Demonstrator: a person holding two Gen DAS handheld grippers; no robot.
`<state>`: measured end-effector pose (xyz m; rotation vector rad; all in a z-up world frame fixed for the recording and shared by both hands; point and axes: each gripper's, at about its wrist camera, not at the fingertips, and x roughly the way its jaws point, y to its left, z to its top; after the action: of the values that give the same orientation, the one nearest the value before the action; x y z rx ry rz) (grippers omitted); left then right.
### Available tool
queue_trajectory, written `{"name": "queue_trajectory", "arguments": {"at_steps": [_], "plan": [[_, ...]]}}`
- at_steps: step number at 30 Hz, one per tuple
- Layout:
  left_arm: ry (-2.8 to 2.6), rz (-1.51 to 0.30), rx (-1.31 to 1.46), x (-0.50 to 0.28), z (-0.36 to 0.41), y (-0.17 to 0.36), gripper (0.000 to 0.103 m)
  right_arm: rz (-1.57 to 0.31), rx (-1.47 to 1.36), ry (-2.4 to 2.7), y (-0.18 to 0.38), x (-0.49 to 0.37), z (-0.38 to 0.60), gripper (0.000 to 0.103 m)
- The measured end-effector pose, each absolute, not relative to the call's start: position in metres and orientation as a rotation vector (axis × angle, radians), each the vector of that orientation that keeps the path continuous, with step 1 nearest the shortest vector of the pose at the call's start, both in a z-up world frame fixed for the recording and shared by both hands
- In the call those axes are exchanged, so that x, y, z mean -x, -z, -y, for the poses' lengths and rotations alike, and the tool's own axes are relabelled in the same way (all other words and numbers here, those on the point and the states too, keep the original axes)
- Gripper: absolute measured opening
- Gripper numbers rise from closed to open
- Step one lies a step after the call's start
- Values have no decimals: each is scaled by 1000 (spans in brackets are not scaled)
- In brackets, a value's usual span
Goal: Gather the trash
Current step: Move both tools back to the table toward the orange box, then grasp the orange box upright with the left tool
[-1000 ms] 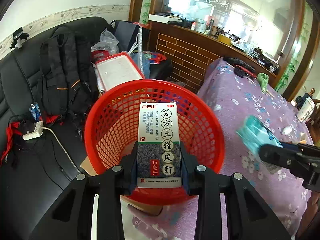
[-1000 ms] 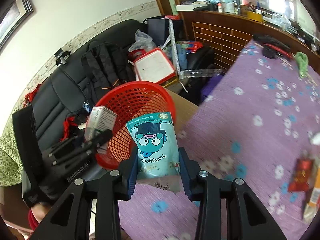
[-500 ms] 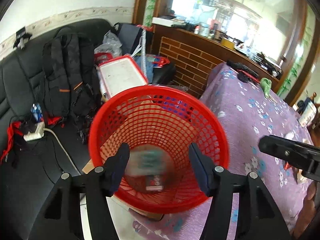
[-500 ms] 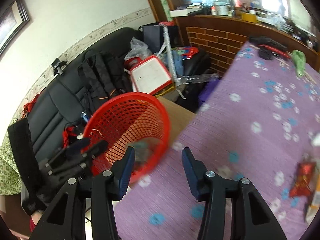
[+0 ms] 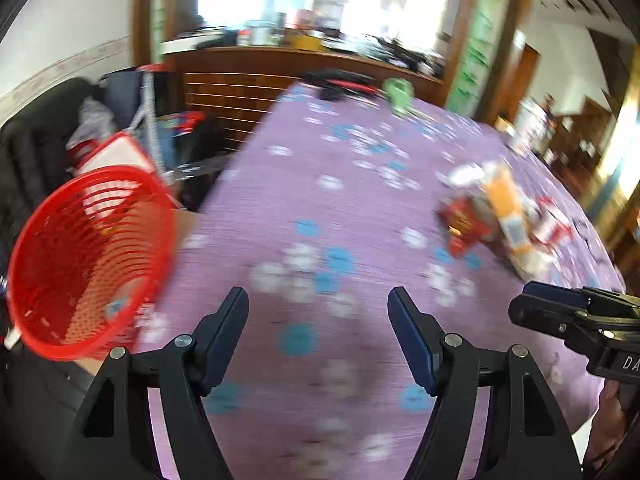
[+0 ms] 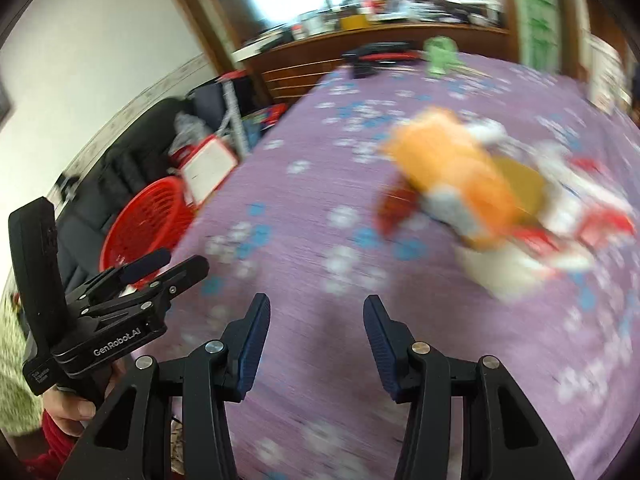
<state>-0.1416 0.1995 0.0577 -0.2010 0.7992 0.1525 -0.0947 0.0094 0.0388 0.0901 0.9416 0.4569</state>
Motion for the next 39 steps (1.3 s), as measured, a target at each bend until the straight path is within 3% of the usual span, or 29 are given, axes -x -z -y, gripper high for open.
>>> {"name": "queue_trajectory", "arguments": {"at_steps": [10,20,31,32,36,39], "plan": [[-34,-842,98,110,-112,-60,72,-952,-255,-315,-22,101,95,52],[25,-811,207,51,-111,-91,74,-908,-315,-307,-30,109,120,55],[111,-846,291,-13,-85,-77,73,-873,-385,-251,-39,110,153,55],[119,-847,274,-14,-77,-77,72,-873,-399,-244,-39,109,158,55],[172,-827,196,-8,-50,-78,43,-864,-449,-196,-42,103,179,55],[198,-821,124,1,-29,-75,41,-862,-495,-160,-44,94,194,55]]}}
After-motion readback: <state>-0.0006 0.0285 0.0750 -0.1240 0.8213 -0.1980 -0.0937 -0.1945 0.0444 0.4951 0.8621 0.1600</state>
